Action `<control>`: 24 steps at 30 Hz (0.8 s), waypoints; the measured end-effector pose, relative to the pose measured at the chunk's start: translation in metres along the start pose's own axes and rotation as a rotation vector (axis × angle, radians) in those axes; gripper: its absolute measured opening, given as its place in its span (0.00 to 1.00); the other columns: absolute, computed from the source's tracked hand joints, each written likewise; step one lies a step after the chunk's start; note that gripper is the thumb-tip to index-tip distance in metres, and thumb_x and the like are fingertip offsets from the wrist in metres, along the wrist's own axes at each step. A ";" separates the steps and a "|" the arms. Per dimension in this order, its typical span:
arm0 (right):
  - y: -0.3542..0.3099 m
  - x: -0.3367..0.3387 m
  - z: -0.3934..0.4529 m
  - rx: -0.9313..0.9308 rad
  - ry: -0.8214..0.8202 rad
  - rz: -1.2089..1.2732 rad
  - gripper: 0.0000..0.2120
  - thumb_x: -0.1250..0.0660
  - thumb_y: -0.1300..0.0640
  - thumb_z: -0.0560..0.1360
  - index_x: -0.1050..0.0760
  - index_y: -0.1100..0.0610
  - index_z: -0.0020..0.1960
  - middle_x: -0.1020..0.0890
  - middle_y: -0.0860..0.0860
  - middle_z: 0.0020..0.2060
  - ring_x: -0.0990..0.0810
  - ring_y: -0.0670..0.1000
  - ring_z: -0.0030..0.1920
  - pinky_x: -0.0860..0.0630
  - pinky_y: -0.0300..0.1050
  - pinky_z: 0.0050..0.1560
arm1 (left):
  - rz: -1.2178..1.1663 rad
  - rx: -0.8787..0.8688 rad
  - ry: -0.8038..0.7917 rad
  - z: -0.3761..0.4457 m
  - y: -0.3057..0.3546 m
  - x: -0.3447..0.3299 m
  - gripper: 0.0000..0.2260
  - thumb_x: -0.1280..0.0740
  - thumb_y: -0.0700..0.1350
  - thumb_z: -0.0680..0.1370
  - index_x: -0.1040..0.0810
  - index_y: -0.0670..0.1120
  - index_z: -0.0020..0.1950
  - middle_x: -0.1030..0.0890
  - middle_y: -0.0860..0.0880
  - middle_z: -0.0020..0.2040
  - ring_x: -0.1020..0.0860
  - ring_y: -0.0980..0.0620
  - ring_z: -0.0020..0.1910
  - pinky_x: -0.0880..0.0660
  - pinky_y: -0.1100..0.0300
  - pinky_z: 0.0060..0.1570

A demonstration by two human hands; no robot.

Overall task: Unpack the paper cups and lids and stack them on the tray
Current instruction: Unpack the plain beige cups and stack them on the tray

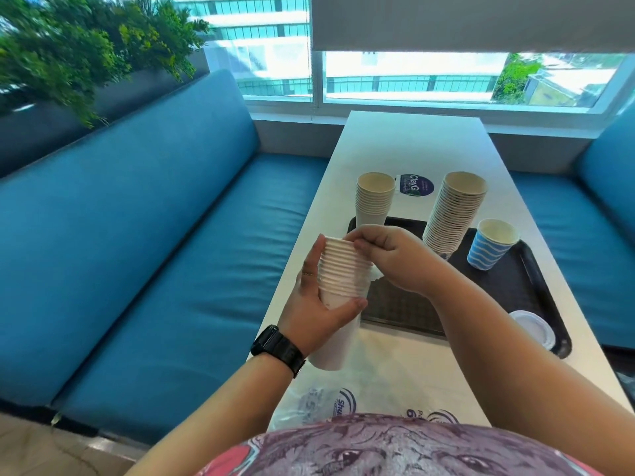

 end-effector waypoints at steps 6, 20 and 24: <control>-0.008 0.006 0.000 0.078 0.063 -0.156 0.08 0.38 0.56 0.80 0.21 0.49 0.52 0.18 0.47 0.45 0.20 0.49 0.46 0.23 0.47 0.49 | 0.011 -0.011 0.004 0.000 0.002 0.001 0.47 0.27 0.64 0.63 0.55 0.78 0.70 0.30 0.50 0.68 0.24 0.53 0.60 0.23 0.50 0.59; 0.007 0.040 0.015 -0.029 0.309 0.061 0.08 0.29 0.53 0.75 0.25 0.46 0.39 0.20 0.43 0.37 0.26 0.37 0.35 0.31 0.29 0.34 | 0.011 -0.013 -0.005 -0.002 -0.007 -0.003 0.46 0.26 0.63 0.64 0.54 0.78 0.70 0.30 0.51 0.71 0.25 0.52 0.64 0.25 0.48 0.63; -0.003 0.075 0.033 0.036 0.438 -0.059 0.03 0.33 0.56 0.77 0.24 0.49 0.46 0.21 0.45 0.41 0.25 0.44 0.42 0.33 0.37 0.42 | -0.001 0.021 -0.007 -0.003 -0.016 -0.002 0.46 0.26 0.63 0.64 0.54 0.74 0.72 0.29 0.50 0.69 0.23 0.53 0.61 0.23 0.50 0.61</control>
Point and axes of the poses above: each hand's wrist, its own z-axis towards the middle knuckle, its own x-axis out of the back of the hand, y = z × x, the point moved 9 cm from there along z, towards the middle knuckle
